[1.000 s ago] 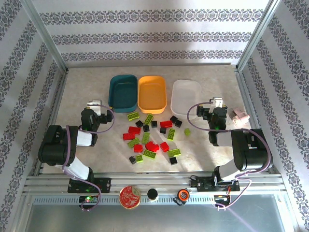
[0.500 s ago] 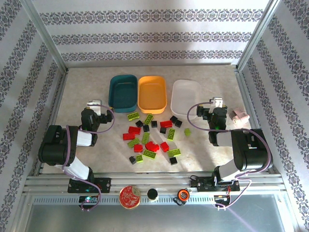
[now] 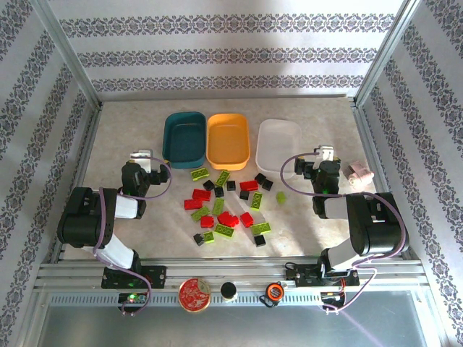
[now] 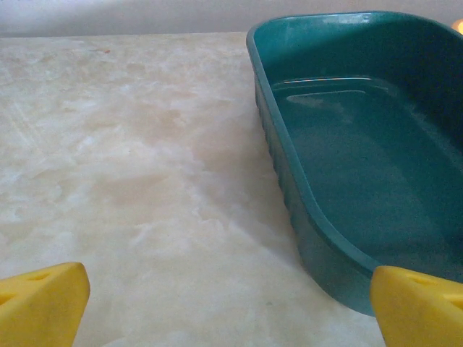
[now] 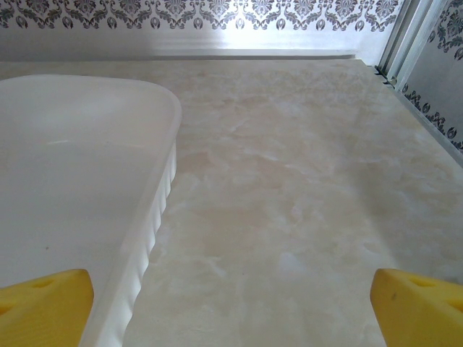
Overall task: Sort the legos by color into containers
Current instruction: Pick up the lego from the center of the table.
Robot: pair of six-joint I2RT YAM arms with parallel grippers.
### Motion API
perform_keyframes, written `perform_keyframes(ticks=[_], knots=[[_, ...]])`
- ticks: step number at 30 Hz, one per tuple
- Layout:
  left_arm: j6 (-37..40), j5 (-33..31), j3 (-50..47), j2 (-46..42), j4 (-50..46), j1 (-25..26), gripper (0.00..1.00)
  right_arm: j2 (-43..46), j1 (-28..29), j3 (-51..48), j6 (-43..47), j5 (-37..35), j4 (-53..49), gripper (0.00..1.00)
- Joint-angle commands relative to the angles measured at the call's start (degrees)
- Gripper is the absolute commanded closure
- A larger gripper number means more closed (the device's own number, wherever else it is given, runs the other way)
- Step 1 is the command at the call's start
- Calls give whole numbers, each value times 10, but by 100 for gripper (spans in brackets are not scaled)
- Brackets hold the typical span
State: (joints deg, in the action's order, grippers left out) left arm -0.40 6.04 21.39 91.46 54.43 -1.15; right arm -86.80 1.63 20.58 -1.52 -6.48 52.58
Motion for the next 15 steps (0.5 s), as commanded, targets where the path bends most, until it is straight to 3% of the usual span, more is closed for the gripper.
perform_keyframes(ticks=[1,5,8,11,15], knots=[[7,12,9,-1,-2,-6,1,-5,-1,9,-10,7,14,2],[6,13,9,-1,-1,-7,1,-5,-6,9,-13,16,13,2],[-7,-27,1,-7,12,-6,1,-2,-12,10,-21,22,14,2],[-5,-37,-24,-62,12,-3,1,65,-14,37,-27,6,-93,2],[-28,-94,-10,-168,-110,2,1,136,-14,80,-65,-41,-227,2]])
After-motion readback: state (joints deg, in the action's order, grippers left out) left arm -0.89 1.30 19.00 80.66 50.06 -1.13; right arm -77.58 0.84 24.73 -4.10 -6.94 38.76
